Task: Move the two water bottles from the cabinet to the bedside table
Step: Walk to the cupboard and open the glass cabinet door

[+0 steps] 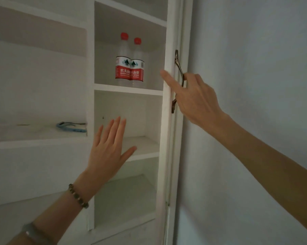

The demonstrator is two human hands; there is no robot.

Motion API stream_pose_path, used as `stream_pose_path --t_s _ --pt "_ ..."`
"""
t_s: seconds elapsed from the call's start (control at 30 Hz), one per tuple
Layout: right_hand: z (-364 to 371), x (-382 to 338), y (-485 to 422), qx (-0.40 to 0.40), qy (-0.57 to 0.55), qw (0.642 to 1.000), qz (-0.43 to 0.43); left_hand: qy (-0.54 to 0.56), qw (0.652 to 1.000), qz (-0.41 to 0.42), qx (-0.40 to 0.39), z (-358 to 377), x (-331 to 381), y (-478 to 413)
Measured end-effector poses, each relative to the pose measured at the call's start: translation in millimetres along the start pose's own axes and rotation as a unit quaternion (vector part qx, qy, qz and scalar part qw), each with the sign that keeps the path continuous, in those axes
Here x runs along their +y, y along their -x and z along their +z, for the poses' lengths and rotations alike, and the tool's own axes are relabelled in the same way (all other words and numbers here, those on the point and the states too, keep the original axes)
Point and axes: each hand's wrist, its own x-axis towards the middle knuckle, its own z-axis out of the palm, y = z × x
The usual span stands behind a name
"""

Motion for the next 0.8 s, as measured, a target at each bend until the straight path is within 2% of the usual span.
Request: stream_pose_path --t_s 0.2,0.43,0.8 --pt "-33.7 40.2 34.1 -0.045 0.054 0.996 0.059 0.051 0.998 0.028 0.007 -5.9 53.6 3.6" --pt "-54.0 78.6 72.2 -0.100 0.124 0.983 0.088 0.094 0.994 0.048 0.004 -2.0 93.3 6.6" --pt "-38.0 128.8 118.4 -0.226 0.204 0.950 0.073 0.128 0.989 0.078 0.021 8.1 143.7 -0.2"
